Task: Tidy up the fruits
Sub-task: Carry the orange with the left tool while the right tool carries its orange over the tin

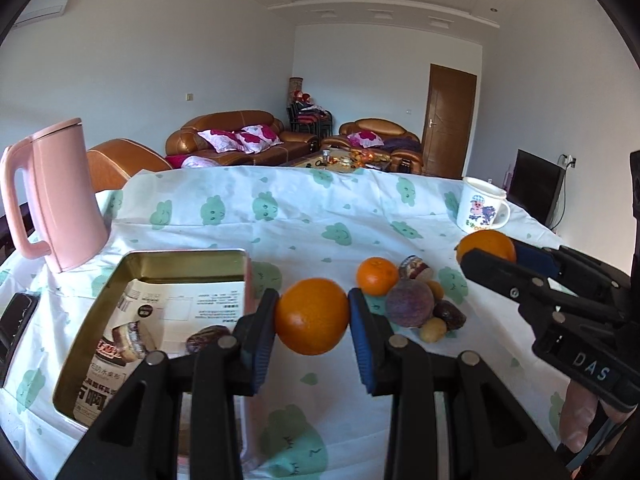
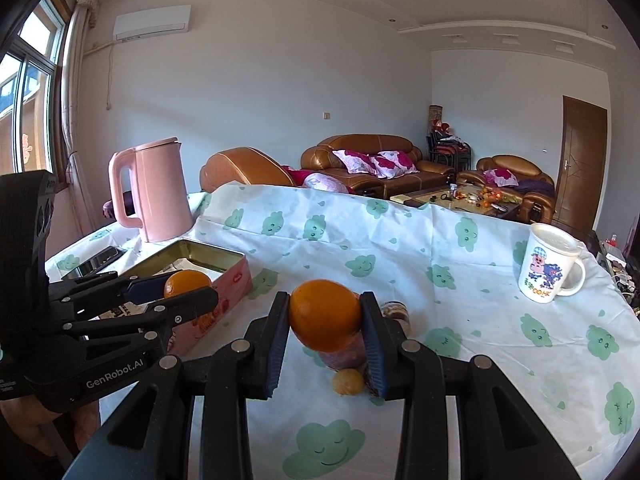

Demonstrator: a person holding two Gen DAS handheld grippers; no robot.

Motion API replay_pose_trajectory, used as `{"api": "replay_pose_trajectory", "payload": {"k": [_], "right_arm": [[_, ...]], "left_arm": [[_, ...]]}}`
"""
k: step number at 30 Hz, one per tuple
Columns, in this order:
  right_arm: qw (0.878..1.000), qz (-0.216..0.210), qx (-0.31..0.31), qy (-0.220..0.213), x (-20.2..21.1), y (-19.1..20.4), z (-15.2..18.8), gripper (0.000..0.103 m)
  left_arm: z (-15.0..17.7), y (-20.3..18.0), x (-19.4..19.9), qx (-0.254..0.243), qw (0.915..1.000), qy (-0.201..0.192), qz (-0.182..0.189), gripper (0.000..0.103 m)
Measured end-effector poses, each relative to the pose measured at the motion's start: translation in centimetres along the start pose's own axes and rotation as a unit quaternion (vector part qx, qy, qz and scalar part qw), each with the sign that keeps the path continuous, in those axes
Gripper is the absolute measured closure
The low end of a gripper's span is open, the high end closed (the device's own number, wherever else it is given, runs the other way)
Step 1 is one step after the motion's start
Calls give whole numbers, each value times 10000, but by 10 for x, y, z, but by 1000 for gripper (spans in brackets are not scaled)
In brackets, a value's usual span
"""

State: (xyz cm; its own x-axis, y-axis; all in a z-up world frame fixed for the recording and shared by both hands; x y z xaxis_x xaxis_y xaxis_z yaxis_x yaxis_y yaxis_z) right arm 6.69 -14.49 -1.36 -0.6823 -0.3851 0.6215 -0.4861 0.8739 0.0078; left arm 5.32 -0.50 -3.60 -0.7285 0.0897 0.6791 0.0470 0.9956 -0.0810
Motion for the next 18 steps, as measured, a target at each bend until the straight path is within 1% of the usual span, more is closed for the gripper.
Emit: {"api": "replay_pose_trajectory", "payload": {"k": [7,14,18], "right_arm": [[9991,-290,312,-57,-13,40,-22,66],[9965,-589,596,-20,-27,78,-37,66],[9949,-718,700,45,-36,97,-40,66]], "left_arm": [[3,48,4,363,9988,18,-322,67],[8,82,8,585,9962,40,-646,67],[12,98,9,710,9946,91,-745,67]]}}
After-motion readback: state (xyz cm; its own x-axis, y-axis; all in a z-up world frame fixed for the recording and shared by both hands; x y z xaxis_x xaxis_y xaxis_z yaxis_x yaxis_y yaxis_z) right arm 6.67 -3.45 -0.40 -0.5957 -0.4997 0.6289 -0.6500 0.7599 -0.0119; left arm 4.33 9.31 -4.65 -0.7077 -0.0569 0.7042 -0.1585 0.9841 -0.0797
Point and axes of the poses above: each gripper's, at about its wrist camera, not at the fingertips, and x roughly against the way its jaws point, y to its left, z to its underside, the point moved 4 cm from there along -x, roughly the way its jaws point, and after that the axes turned 13 degrees about y, right-handed, at the moved point
